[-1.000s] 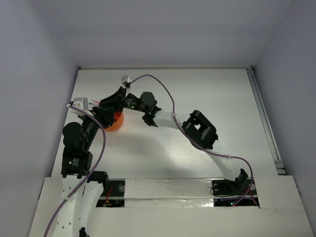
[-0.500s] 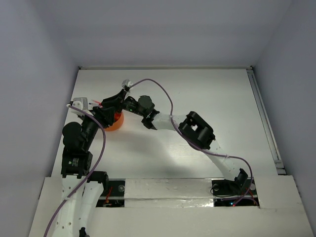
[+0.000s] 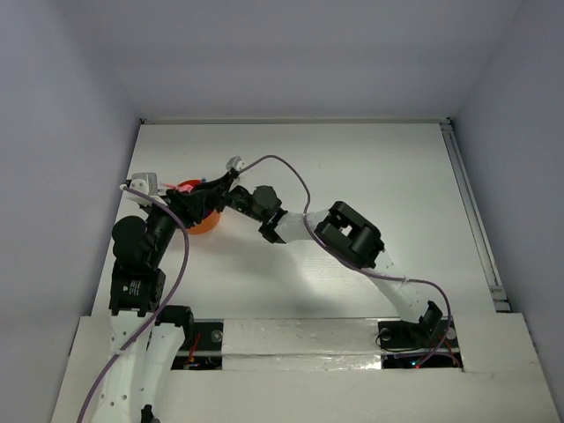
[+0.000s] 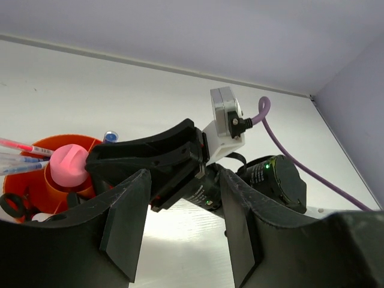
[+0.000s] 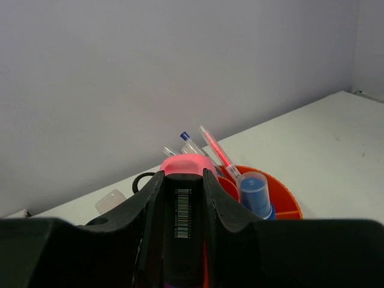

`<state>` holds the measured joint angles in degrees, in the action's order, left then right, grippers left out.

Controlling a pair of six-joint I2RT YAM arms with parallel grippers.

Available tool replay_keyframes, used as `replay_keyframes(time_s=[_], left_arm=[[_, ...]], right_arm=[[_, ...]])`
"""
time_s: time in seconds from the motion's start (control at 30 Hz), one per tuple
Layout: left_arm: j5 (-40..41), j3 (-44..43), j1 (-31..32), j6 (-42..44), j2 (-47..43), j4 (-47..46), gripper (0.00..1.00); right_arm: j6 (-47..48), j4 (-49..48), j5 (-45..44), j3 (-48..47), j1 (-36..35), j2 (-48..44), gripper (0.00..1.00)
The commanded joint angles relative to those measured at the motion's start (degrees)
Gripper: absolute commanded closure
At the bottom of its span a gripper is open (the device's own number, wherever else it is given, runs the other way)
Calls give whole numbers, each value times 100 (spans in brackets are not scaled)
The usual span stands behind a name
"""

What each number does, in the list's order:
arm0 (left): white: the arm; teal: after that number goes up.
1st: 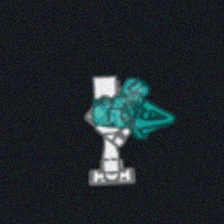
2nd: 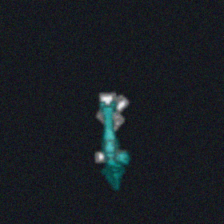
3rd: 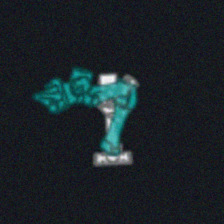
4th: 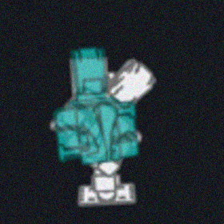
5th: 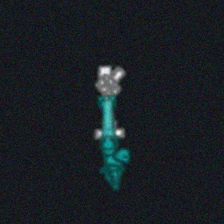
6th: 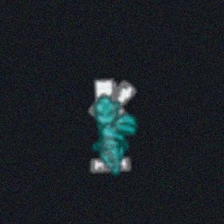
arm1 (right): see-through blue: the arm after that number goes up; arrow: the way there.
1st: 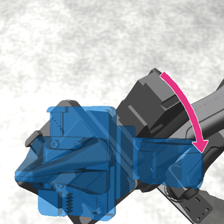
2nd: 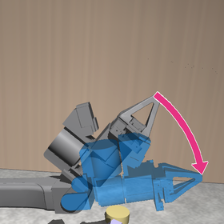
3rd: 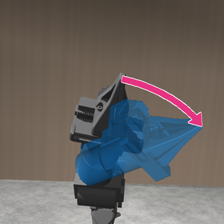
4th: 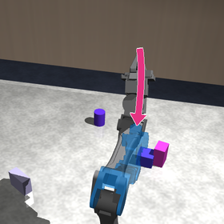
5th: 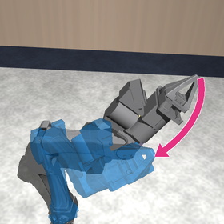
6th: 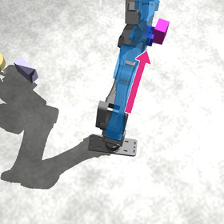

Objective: Sort the stationery into containers
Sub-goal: Place the pen in the storage box.

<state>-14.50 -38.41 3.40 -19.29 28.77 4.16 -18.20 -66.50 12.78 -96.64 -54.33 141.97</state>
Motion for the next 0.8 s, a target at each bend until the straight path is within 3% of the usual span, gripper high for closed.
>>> replay_keyframes(time_s=[0.0,0.2,0.4,0.6,0.77], left_arm=[[18,-272,29,83,32,-241,53],[26,-272,29,83,5,-241,53],[26,-263,29,66,-39,-249,53],[35,-228,-23,39,-100,-241,53],[-9,-193,-23,39,-109,-276,53]], right_arm=[[369,-434,-240,207,-183,-363,82],[448,-645,-214,619,-245,-670,55],[536,-759,-205,1147,-298,-1241,43],[317,-847,-144,1876,-298,-1952,15],[457,-881,-678,3147,-298,-2787,12]])
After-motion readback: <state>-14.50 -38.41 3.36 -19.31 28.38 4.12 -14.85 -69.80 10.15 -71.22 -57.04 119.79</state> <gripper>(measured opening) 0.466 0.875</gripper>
